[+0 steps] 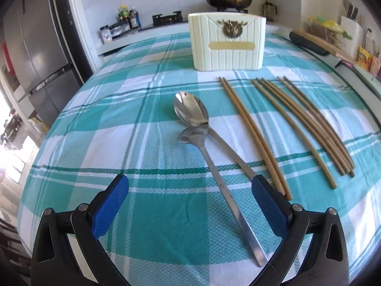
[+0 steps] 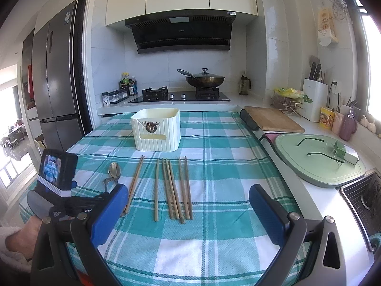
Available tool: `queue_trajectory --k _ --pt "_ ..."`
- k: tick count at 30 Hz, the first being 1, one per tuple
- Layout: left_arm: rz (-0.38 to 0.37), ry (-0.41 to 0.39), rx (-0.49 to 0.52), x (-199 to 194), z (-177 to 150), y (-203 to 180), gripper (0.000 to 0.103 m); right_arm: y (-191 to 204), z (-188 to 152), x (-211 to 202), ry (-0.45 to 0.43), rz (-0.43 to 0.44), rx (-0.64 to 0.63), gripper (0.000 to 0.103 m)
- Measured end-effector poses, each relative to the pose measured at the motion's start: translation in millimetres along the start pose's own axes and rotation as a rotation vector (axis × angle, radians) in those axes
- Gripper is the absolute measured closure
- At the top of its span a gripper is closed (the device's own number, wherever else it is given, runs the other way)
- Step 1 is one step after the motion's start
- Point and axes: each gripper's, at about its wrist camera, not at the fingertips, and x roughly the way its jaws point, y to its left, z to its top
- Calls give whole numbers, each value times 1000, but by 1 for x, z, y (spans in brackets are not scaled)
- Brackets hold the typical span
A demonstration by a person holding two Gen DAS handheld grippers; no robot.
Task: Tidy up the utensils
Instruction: 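Move the left tool toward a metal spoon while the right tool approaches a wooden chopstick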
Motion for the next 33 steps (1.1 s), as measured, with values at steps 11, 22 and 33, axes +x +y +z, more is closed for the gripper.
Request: queue_trajectory --k 11,22,33 --pt "49 25 -33 2 -12 43 0 -9 5 31 45 -8 21 0" --pt "-15 84 -94 14 -20 52 0 -26 7 97 177 -33 -19 0" --pt "11 103 -28 13 -25 66 0 -17 -16 221 493 108 -87 49"
